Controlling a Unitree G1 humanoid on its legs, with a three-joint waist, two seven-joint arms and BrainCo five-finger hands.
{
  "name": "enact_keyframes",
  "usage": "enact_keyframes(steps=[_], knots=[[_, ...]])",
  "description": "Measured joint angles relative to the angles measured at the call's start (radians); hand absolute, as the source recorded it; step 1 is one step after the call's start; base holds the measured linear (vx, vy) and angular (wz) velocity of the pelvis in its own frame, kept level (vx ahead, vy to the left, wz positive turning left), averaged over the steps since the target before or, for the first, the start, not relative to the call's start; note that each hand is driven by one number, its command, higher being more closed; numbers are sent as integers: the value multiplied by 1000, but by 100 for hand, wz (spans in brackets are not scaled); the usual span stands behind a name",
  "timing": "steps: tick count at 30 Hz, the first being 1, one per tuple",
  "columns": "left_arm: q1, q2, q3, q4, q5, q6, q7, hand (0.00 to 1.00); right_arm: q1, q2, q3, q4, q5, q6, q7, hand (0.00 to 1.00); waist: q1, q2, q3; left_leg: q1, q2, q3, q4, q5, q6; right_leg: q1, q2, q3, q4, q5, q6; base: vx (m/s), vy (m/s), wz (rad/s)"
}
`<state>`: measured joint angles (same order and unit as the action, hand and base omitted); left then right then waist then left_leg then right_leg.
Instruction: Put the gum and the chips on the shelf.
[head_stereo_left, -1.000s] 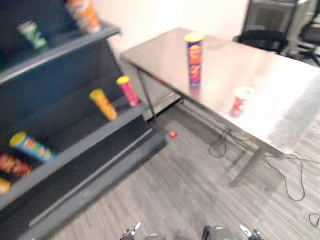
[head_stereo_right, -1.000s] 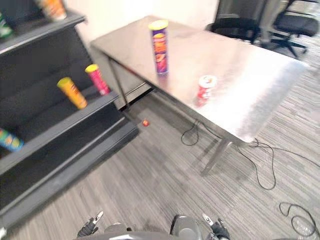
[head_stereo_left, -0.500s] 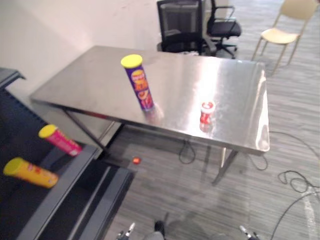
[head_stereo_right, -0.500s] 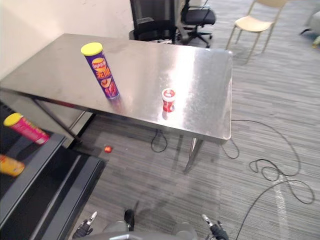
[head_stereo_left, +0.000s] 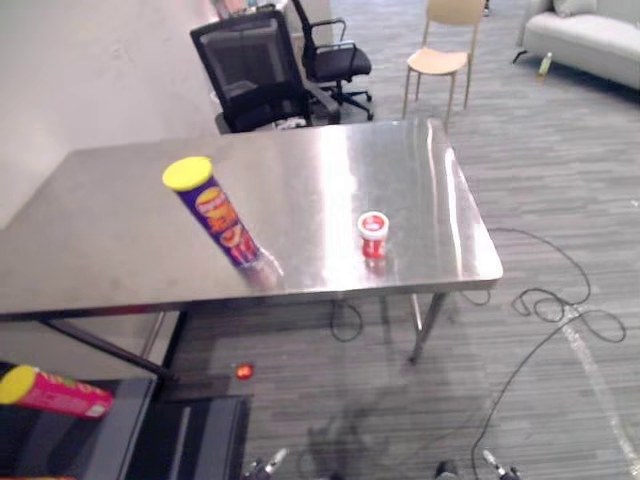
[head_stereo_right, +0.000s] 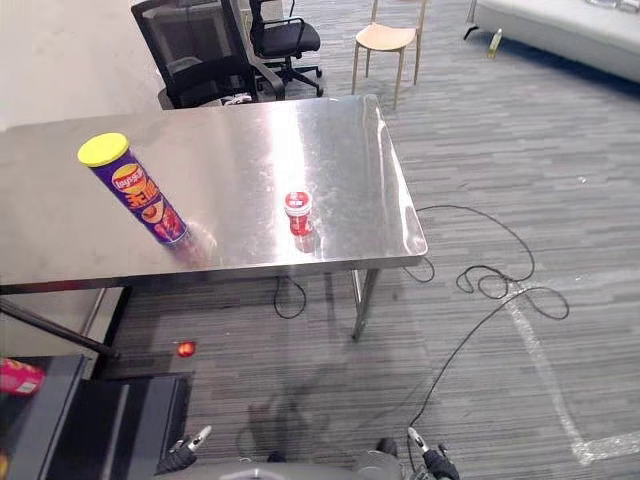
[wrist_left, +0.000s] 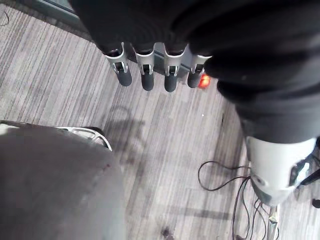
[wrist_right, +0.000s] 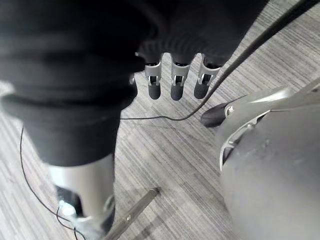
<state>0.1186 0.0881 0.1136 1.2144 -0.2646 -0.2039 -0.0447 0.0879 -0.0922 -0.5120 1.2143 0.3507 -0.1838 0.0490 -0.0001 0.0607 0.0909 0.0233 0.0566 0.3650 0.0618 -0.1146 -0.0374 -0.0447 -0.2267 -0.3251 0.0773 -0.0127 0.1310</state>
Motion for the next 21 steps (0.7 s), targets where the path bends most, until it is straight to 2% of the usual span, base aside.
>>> enact_keyframes(steps=[3, 9, 11, 12, 14, 18, 21], knots=[[8, -6, 9, 1, 6, 4, 0, 0, 1, -8, -43, 19, 0, 3, -10, 0, 4, 8, -8, 20, 10, -35, -53, 27, -10, 24, 27, -24, -45, 4, 6, -53, -89, 17], [20, 6, 50, -2, 11, 11, 0, 0, -11, -22, -187, 19, -1, 3, -23, 0, 6, -32, -13, 18, 24, -52, -95, 51, -21, 51, 57, -47, -130, 40, 7, -33, -51, 5], [23, 8, 52, -2, 12, 11, 0, 0, -24, -40, -238, 19, 0, 4, -26, 0, 5, -35, -15, 16, 22, -51, -95, 51, -20, 52, 56, -47, -137, 47, 4, 61, 4, -2], [23, 12, 53, -3, 27, 11, 0, 0, -43, -74, -299, 19, 2, 4, -37, 0, 3, -37, -16, 16, 11, -52, -96, 51, -20, 54, 53, -45, -145, 56, 3, 59, 20, -4], [23, 13, 59, -4, 45, 11, 0, 0, -61, -102, -331, 14, 3, 5, -46, 0, 2, -38, -16, 16, 7, -52, -96, 51, -20, 55, 50, -41, -147, 57, 4, 57, 26, -5], [27, 12, 73, -15, 47, 11, 1, 0, -103, -190, -337, -128, 4, 2, -93, 0, 1, -40, -16, 13, 2, -52, -96, 51, -20, 49, 47, -29, -147, 57, 3, 31, 1, -5], [37, 7, 75, -37, 43, 9, 3, 0, -116, -231, -289, -389, -3, -5, -161, 0, -2, -43, -14, 7, 2, -53, -96, 51, -21, 39, 47, -23, -146, 57, 3, -16, -22, -4]])
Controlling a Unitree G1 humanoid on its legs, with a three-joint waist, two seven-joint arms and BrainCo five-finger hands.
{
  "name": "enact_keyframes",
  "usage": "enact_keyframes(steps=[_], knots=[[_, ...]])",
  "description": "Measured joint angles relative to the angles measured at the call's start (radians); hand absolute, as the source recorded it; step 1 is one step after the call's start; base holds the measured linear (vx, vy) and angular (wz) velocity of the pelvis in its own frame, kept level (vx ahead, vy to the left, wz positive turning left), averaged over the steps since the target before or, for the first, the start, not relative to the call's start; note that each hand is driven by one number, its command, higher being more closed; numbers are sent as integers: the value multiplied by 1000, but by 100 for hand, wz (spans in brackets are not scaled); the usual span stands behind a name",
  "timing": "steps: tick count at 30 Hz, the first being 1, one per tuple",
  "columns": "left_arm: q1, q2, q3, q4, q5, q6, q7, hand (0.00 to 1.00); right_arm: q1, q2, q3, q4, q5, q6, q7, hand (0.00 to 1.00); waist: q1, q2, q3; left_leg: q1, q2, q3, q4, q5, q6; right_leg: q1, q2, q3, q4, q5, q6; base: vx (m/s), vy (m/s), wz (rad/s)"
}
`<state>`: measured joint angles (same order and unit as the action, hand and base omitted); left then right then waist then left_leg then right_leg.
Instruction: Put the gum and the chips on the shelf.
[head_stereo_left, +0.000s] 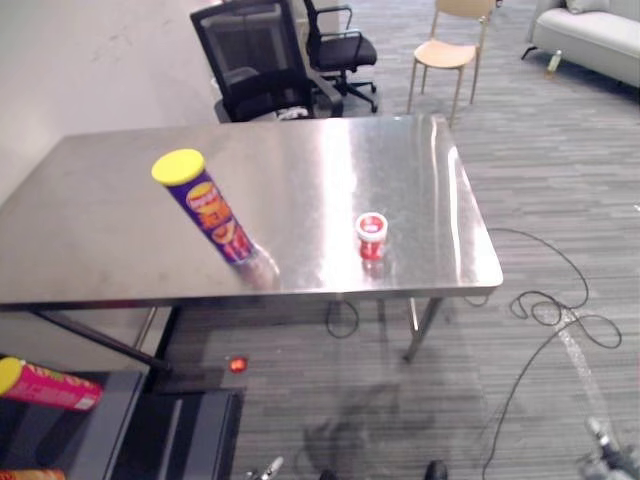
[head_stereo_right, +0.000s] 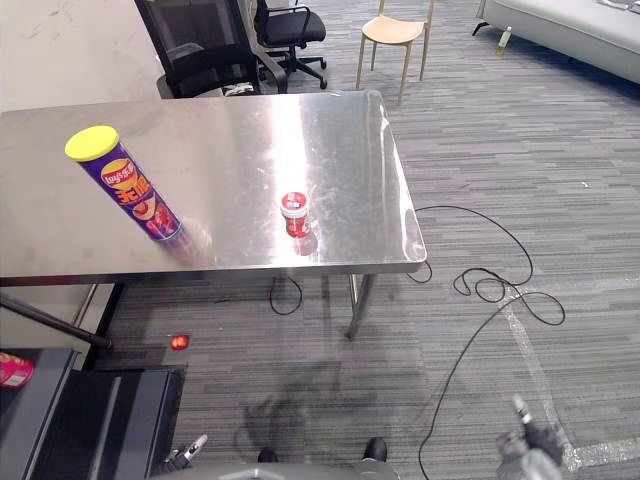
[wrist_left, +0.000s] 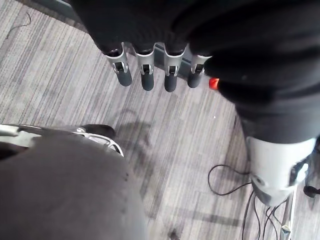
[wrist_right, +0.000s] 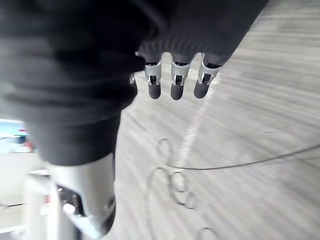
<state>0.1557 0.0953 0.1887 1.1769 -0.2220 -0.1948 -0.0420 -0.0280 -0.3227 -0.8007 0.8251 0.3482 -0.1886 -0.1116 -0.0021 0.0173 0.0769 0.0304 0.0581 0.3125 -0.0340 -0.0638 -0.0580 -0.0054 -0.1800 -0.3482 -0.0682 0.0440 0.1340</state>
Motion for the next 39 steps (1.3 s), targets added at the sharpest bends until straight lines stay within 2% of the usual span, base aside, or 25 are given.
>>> enact_keyframes(steps=[2, 4, 8, 12, 14, 18, 21, 26, 32, 39], knots=[[11, -8, 11, -19, -10, -2, 3, 0, -5, -16, 45, -245, -68, -11, -48, 0, -11, 1, -2, -17, 1, -1, 0, 0, 0, -19, 0, 3, 4, 1, -2, -47, -28, -2], [21, -10, 13, -36, -12, -3, 7, 0, -24, -16, 58, -363, -129, -37, -96, 0, -13, 0, -2, -20, 2, -2, 0, 0, 0, -25, 2, 4, 9, 1, -2, -45, -29, 0], [29, -10, 13, -47, -12, -5, 21, 0, -39, -14, 124, -551, -222, -42, -140, 0, -13, -2, -2, -26, 2, -14, 0, -1, 1, -31, 1, 2, 13, 1, -2, -43, -22, 2], [39, -11, 10, -72, -12, -4, 24, 0, -32, -16, 257, -719, -264, -45, -89, 0, -10, -4, -2, -35, 4, -16, 1, -1, 1, -45, 2, 8, 20, 2, -2, -41, -23, -3], [39, -9, 2, -83, -11, -4, 24, 0, -29, -21, 310, -758, -273, -46, -54, 0, 3, -6, -1, -35, 4, -17, 1, -1, 1, -45, 2, 8, 21, 2, -2, 0, 0, 0], [40, 2, -30, -99, -9, -4, 17, 0, -34, -79, 473, -771, -270, -68, 54, 0, 12, -12, 3, -41, 4, -25, 3, -1, 1, -47, 1, 2, 26, 2, -2, -24, -11, 5], [40, 9, -47, -103, -9, -6, 16, 0, -47, -94, 554, -769, -255, -73, 106, 0, 26, -16, 5, -45, 3, -27, 3, -1, 2, -54, 0, 2, 32, 2, -2, -8, -5, 1], [41, 19, -70, -102, -8, -6, 17, 0, -101, -104, 668, -740, -250, -73, 144, 0, 33, -18, 7, -47, 2, -30, 3, 0, 3, -56, -2, 2, 35, 2, -2, 0, 0, 0], [41, 21, -77, -101, 1, -6, 18, 0, -177, -104, 791, -692, -250, -73, 146, 0, 36, -19, 10, -53, 1, -46, 4, 0, 3, -58, -2, -3, 35, 2, -2, -23, -18, 4], [40, 24, -87, -102, 3, -4, 26, 0, -239, -104, 864, -674, -250, -72, 156, 0, 45, -20, 39, -63, 1, -53, 11, 0, 3, -60, -2, -8, 35, 2, -2, -10, -8, 2]])
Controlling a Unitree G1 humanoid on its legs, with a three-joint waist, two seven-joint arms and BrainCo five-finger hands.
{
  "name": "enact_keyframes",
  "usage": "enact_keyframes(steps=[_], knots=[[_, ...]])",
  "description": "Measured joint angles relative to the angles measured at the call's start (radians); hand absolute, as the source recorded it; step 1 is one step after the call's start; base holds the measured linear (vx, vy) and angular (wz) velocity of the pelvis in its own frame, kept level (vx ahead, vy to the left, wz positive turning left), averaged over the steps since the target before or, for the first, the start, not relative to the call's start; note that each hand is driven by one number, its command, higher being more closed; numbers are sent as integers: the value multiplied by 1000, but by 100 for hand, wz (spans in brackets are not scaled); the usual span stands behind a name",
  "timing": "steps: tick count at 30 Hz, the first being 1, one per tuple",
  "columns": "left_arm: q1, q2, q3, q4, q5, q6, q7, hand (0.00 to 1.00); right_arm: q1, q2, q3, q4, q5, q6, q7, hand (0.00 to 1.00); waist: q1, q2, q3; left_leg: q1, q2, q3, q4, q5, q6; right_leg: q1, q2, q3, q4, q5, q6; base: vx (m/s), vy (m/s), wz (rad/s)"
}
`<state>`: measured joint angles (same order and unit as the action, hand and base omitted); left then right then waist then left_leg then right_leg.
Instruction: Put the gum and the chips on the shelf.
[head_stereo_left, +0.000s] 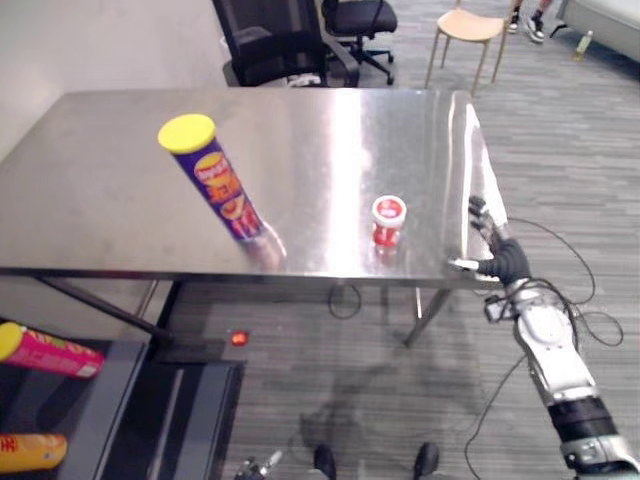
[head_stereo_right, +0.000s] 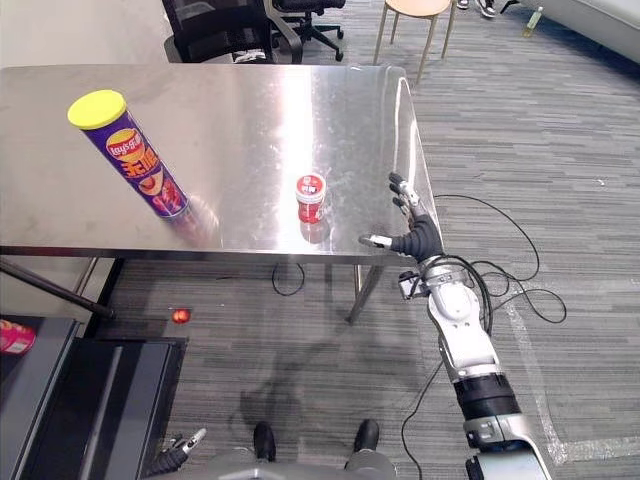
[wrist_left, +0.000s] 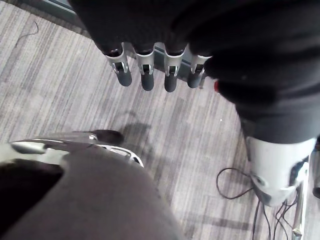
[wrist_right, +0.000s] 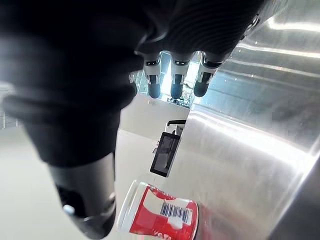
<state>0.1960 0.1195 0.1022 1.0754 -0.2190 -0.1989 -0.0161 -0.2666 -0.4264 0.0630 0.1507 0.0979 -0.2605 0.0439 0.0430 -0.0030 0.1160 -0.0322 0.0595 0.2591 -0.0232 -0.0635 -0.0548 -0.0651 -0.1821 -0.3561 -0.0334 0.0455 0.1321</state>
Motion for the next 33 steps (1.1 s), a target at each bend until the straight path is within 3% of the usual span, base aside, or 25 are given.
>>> enact_keyframes(steps=[19, 33], knots=[[-15, 1, 2, -1, 7, 5, 12, 0, -160, 53, 66, 123, -2, 34, -20, 0, 43, -6, 37, -17, -1, -24, -2, 5, 6, 2, 2, -20, -13, 16, -16, -10, -6, 3], [-20, 1, 6, -4, 32, 6, 14, 0, -275, 94, 102, 180, -1, 44, -41, 0, 54, -14, 80, -21, -5, -27, -8, 17, 13, 1, 0, -20, -21, 32, -18, -29, -6, 1]])
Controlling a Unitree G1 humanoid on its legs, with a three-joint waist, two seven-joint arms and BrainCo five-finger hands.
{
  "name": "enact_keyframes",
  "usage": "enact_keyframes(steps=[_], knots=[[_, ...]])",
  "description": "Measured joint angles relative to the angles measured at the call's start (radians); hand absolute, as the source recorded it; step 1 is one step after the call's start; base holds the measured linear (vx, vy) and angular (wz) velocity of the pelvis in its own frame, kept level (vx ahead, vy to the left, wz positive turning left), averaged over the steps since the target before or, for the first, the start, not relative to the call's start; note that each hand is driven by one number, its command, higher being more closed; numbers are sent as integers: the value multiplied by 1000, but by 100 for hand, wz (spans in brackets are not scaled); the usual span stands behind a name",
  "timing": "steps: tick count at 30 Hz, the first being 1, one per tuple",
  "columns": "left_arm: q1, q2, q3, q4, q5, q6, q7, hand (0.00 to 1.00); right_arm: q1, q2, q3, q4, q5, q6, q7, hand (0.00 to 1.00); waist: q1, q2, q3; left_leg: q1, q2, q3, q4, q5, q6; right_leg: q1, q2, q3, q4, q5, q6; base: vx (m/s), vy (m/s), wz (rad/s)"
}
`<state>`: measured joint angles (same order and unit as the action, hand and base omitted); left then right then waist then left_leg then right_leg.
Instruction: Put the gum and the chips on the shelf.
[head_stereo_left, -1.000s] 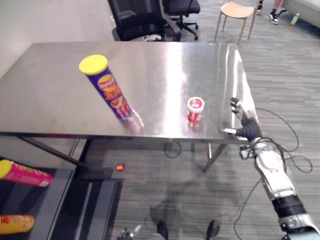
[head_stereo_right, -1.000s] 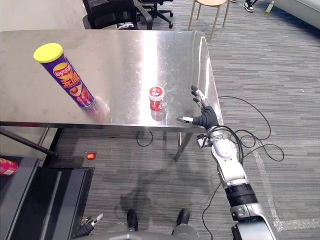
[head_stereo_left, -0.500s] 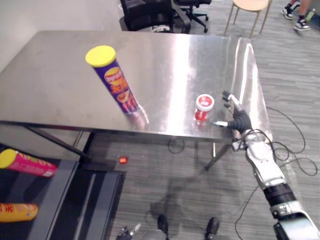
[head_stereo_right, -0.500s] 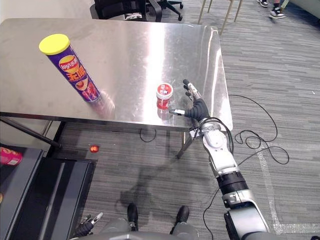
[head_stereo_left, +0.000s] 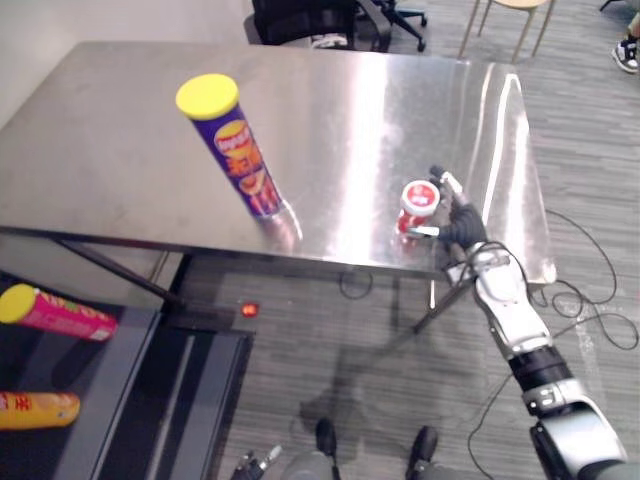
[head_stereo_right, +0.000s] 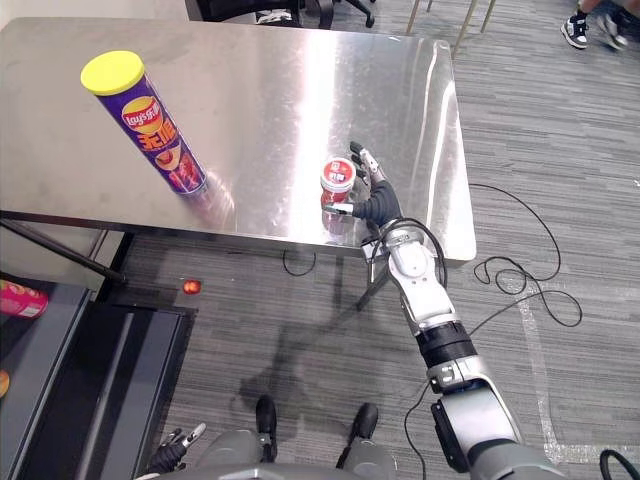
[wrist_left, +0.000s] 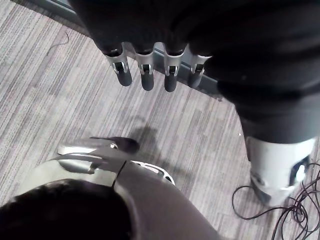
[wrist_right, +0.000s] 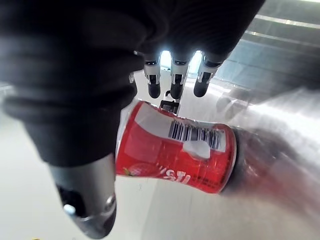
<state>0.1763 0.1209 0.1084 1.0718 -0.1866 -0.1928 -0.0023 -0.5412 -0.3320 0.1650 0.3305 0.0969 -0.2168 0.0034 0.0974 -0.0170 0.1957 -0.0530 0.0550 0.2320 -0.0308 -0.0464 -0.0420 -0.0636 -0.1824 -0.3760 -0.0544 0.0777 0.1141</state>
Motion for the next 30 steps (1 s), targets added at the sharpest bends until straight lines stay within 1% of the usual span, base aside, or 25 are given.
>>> enact_keyframes(steps=[1, 2, 6, 9, 13, 19, 23, 25, 30], knots=[[-3, 0, 0, 1, 7, 1, 0, 0, -6, 0, 0, 0, 0, 1, 0, 0, 1, -3, 6, -1, 0, -1, -2, 3, 0, -1, 0, -1, 0, 0, 0, -65, -20, 5], [-5, 0, 3, 0, 11, 3, 0, 0, -12, 0, 0, 0, 0, 2, -1, 100, 2, -5, 11, -3, 0, -3, -2, 5, -1, -3, 0, -2, 0, 0, 0, -52, -17, 4], [-6, 0, 8, 0, 12, 7, 2, 0, -31, 13, 1, 0, 0, 7, -3, 100, 3, -6, 17, -4, 0, -4, -3, 9, -2, -3, 1, -3, 0, 0, 0, -44, -15, 1], [-6, 0, 14, -1, 13, 8, 4, 0, -42, 40, 4, 0, 0, 8, -7, 100, 5, -7, 18, -4, 0, -7, -14, 19, -2, -4, 1, -6, -3, 0, 0, -30, -14, 4], [-8, 0, 16, -16, 14, 9, 6, 0, -63, 41, 19, 0, 0, 11, -8, 100, 22, -11, 22, -4, -2, -19, -35, 36, -5, -4, 4, -14, -11, 3, 2, -39, -16, 7], [-8, 0, 17, -19, 14, 10, 9, 0, -82, 76, 38, 4, -1, 29, -9, 100, 23, -17, 28, -4, -4, -21, -38, 40, -4, -4, 2, -15, -12, 4, 3, -9, -2, 2], [-8, 0, 18, -20, 17, 10, 20, 0, -84, 77, 40, 4, -1, 29, -9, 100, 25, -19, 29, -3, -4, -20, -39, 40, -4, -3, 2, -13, -12, 4, 3, 0, 0, 0], [-8, 0, 21, -27, 37, 12, 22, 0, -84, 77, 40, 4, -1, 30, -9, 100, 25, -19, 29, 0, -4, -19, -40, 40, -4, -1, 2, -12, -12, 4, 3, 0, -2, -2], [-9, 0, 38, -43, 53, 28, 25, 0, -74, 78, 35, -13, -2, 31, -16, 100, 23, -20, 30, 6, -3, -13, -41, 40, -4, 1, 2, -7, -12, 5, 4, -2, -1, -2]])
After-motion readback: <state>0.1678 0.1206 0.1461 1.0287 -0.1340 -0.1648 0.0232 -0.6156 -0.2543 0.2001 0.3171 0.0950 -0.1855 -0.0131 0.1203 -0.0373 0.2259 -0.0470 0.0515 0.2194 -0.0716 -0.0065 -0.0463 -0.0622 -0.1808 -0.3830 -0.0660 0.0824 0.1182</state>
